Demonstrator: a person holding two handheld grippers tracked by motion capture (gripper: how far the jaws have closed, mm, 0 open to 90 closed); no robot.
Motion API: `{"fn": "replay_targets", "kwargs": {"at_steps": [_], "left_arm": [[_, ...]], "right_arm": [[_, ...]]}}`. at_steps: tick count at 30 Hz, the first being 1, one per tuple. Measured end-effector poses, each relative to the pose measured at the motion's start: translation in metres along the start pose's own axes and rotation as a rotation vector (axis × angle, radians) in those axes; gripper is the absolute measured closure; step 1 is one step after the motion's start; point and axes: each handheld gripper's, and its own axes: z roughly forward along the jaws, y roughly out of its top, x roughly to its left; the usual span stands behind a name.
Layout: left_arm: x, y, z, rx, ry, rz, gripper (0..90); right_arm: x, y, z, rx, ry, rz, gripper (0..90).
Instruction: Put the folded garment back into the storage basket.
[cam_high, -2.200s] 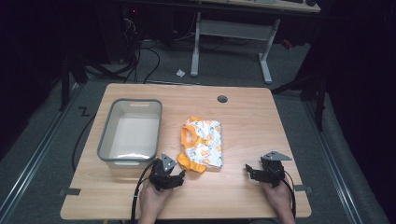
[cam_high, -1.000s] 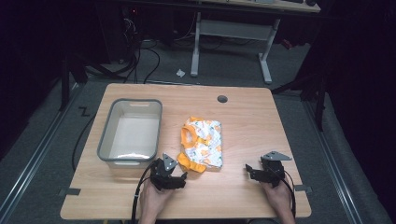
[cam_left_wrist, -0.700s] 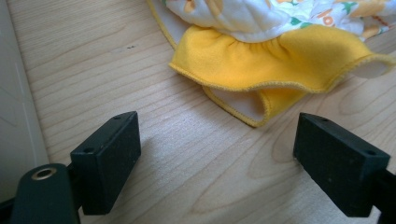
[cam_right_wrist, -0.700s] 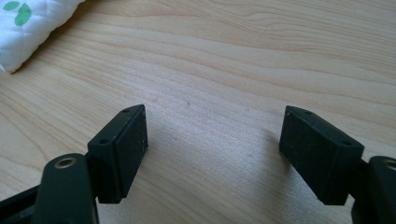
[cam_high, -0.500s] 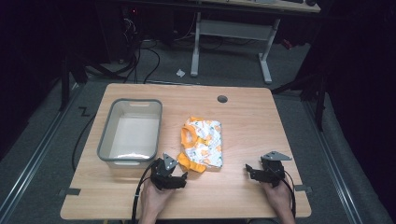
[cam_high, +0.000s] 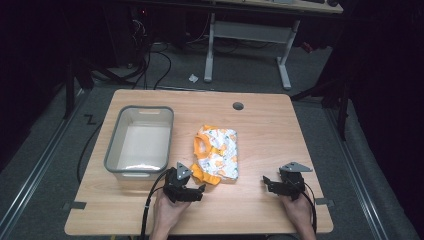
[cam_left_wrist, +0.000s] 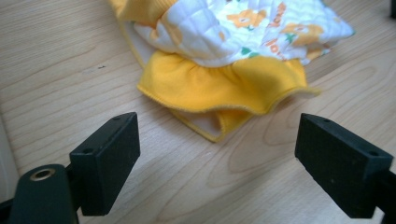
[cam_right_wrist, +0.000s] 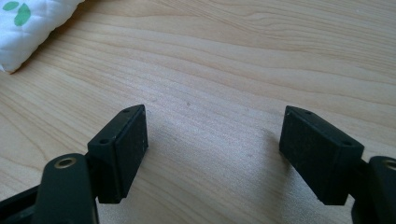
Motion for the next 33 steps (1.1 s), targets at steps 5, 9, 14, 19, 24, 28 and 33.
{"fn": "replay_targets", "kwargs": {"at_steps": [5,9,14,19,24,28,33], "left_arm": [[-0.002,0.006,-0.004,-0.015,-0.003,-0.011,12.5],[-0.003,0.012,-0.005,-0.019,-0.016,-0.013,12.5],[-0.001,0.02,-0.003,-0.009,-0.024,-0.026,13.9],[0.001,0.029,-0.005,-0.011,-0.009,-0.027,14.6],[0.001,0.036,-0.005,-0.012,0.001,-0.027,14.6],[0.001,0.044,-0.002,-0.013,0.001,-0.031,15.1],[0.0,0.054,0.006,-0.002,0.016,-0.039,15.2]], "right_arm": [[0.0,0.0,0.0,0.0,0.0,-0.001,23.8],[0.0,0.0,0.0,0.0,0.0,-0.001,23.9],[0.0,0.0,0.0,0.0,0.001,-0.003,23.9],[0.0,0.0,0.0,0.0,0.001,-0.004,23.9],[0.0,0.0,0.0,0.0,0.002,-0.004,23.9],[0.0,0.0,0.0,-0.001,0.001,-0.004,23.9],[0.0,0.0,0.0,0.0,0.001,-0.004,23.9]]}}
